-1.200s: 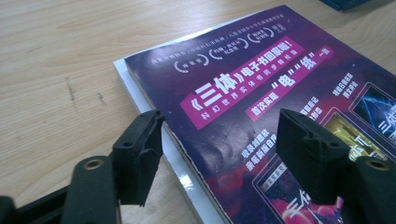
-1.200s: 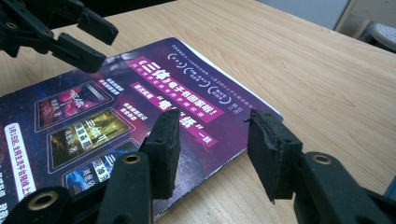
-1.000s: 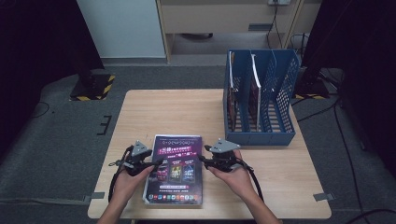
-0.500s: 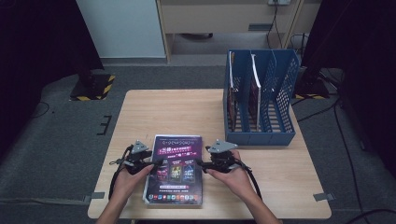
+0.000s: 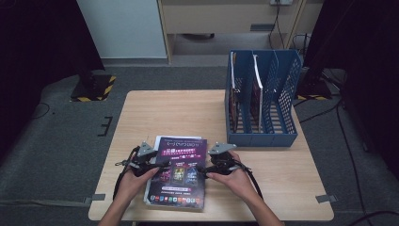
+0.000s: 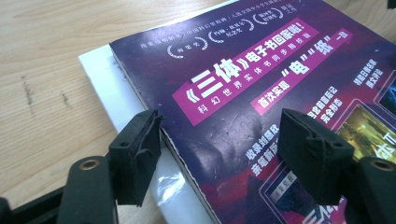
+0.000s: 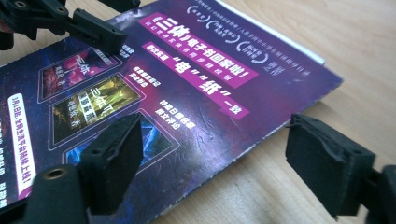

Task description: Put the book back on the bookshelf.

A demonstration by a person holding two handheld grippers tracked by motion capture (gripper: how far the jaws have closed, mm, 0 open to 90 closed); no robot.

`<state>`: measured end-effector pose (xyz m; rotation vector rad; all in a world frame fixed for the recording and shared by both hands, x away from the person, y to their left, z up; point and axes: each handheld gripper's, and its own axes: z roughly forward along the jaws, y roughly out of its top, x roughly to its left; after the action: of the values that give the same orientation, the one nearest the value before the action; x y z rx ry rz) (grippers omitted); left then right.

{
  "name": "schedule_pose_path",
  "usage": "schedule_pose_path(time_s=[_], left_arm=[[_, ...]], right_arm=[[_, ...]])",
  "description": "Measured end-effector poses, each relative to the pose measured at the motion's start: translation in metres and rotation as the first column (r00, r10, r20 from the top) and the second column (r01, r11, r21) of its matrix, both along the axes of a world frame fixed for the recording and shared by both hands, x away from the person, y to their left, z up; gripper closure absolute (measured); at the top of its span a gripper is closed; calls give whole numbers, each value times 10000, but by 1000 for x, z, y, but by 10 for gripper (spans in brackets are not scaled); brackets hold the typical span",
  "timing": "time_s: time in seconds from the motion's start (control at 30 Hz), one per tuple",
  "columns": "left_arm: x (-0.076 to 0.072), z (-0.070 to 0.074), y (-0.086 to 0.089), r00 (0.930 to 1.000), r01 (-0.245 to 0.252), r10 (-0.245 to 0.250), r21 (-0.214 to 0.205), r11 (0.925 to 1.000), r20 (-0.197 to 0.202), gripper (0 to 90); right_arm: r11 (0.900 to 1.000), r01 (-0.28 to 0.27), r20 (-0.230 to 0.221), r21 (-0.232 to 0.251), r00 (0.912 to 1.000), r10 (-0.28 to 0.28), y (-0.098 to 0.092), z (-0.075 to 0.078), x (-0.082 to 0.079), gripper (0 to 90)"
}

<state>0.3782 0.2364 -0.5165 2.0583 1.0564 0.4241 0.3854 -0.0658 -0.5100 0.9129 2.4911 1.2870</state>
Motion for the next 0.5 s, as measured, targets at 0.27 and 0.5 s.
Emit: schedule_pose_path(time_s=[0.27,0.5], left_arm=[[-3,1,1,9999,58,-58,-19,10000,-95,286],[-7,2,0,9999,-5,5,28,10000,-156,286]], right_arm=[[9986,103,-1091,518,9940,-46,-4,-12,8,125],[9978,26,-1766,655,9842,91,0,-22,13,128]])
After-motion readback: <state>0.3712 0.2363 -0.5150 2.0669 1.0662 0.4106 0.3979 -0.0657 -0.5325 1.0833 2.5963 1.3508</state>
